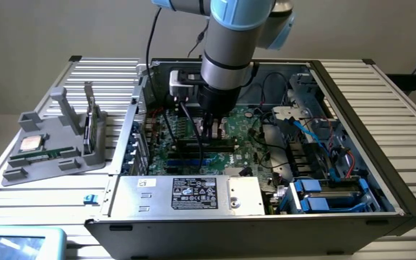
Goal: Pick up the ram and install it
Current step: 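Insert the ram into the slot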
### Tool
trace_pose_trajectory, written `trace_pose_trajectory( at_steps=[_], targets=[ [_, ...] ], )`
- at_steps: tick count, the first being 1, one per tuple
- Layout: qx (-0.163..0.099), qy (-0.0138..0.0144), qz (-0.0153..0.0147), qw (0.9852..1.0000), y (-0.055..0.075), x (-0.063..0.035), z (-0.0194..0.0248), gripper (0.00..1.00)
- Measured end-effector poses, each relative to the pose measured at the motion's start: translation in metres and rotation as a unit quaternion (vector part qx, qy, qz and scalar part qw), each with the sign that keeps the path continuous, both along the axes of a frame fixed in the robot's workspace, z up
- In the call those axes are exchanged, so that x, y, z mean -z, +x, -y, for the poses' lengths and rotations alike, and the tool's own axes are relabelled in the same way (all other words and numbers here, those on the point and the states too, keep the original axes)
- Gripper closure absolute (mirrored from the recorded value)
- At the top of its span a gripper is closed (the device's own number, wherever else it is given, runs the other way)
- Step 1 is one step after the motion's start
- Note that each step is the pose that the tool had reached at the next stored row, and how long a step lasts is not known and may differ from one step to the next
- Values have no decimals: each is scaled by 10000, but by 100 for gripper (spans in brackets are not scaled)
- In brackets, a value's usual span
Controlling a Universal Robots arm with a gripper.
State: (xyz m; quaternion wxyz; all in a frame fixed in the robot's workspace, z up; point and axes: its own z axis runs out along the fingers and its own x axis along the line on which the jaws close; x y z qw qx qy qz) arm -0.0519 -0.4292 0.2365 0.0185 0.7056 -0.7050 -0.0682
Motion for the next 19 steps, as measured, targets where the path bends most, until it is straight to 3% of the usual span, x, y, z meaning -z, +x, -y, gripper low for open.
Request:
trace_pose_trajectory(
  at_steps=[19],
  targets=[
    [99, 1, 0, 10000, -8, 8, 0, 89]
  ],
)
